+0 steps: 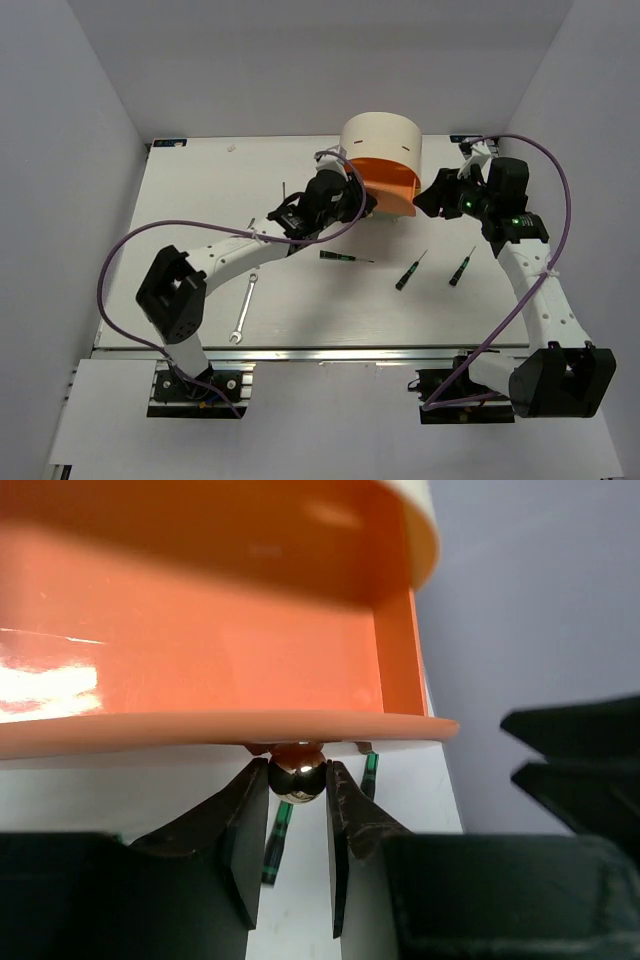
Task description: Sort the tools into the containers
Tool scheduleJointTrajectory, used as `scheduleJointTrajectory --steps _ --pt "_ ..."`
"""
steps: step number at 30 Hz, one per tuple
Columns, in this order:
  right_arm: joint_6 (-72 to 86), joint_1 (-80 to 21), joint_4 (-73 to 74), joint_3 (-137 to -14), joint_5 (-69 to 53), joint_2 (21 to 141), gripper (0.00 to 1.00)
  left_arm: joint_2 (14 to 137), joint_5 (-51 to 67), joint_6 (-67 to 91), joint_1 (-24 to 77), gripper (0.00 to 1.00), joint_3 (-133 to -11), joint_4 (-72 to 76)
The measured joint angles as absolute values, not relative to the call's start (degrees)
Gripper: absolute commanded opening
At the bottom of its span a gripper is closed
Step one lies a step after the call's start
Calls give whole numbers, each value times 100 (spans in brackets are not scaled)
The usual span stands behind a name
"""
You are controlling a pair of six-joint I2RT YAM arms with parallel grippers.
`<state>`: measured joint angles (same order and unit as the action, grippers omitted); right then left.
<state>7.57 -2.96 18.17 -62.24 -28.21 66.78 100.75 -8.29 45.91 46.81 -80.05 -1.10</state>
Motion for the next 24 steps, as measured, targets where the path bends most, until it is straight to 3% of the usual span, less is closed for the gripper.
scheduleJointTrajectory --steps 3,6,8,11,17,24 --pt "753 -296 1822 -6167 -2812 6674 55 9701 -773 4598 4768 11 -7564 -113" --pt "738 -296 1824 -6099 -2801 6657 63 9465 -744 4615 4810 34 -7258 -58" --pt "698 -296 1833 -6080 -2805 6657 74 9417 -744 4617 4812 46 -7168 5" --pt "523 -296 1850 -6045 -2877 6637 85 9417 -749 4626 4812 56 -7161 69" --pt "38 -296 2005 -6040 -3221 6626 89 9417 -744 4602 4814 62 -7161 200" --pt "-1227 -261 2606 -6058 -4023 6390 89 9400 -615 4521 4812 54 -7157 257"
